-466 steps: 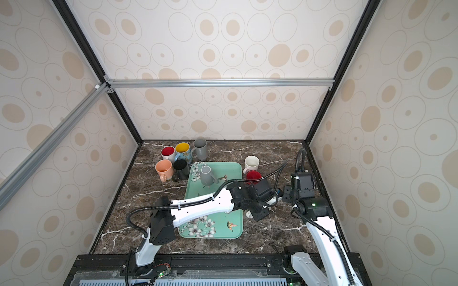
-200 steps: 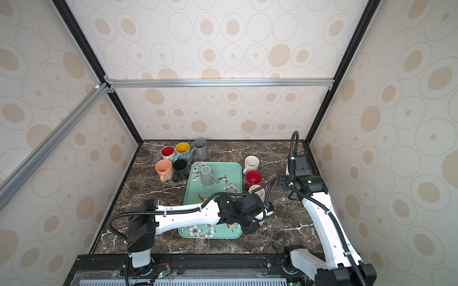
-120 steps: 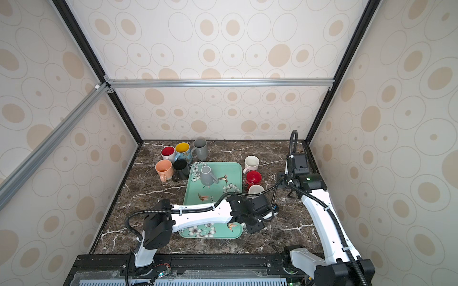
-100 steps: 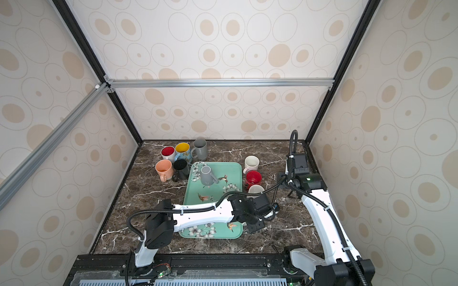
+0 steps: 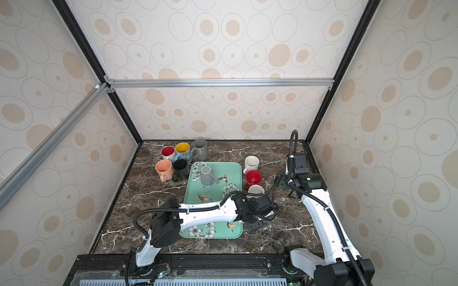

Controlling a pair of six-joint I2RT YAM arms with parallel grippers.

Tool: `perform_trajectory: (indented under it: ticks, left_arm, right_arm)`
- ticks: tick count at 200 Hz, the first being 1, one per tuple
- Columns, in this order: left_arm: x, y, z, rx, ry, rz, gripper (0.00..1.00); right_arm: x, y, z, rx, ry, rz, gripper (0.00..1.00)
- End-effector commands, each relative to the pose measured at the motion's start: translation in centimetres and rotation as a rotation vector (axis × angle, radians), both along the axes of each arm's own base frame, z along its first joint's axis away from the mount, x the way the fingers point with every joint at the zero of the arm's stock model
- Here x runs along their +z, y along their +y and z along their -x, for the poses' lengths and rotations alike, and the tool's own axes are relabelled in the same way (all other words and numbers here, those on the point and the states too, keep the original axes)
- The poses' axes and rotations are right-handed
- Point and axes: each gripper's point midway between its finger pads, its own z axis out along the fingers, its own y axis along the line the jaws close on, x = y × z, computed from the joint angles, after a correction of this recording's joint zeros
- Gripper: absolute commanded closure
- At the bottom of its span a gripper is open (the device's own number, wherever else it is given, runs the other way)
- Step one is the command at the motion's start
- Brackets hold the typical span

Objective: Turn the mug right side up
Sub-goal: Place the mug at the center of the table.

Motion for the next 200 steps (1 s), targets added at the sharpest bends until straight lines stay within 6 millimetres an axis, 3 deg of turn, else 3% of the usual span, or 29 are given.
perform_trajectory:
  ticks: [1, 64, 102, 142, 200]
  left_arm:
    - [2.1, -0.5, -1.5, 0.019, -0.052, 0.031, 0.88]
    - [1.5, -0.4, -1.5, 0.026, -0.033, 0.019, 0.76]
    - [2.8, -0.6, -1.8, 0.031, -0.045, 0.039, 0.7]
    - [6.3, -1.1, -2.1, 0.033, -0.071, 0.101, 0.61]
    - [12.8, -0.3, -2.9, 0.051, -0.111, 0.255, 0.59]
  right_arm:
    - [0.4, 0.2, 0.0, 0.018, -0.003, 0.001, 0.4]
    - [0.1, 0.2, 0.2, 0.02, -0.001, 0.0, 0.4]
    - [0.4, 0.3, 0.3, 0.025, -0.008, -0.007, 0.4]
    - [0.5, 0.8, 0.4, 0.04, -0.019, -0.037, 0.4]
    - [1.9, 2.6, 0.7, 0.105, -0.104, -0.121, 0.42]
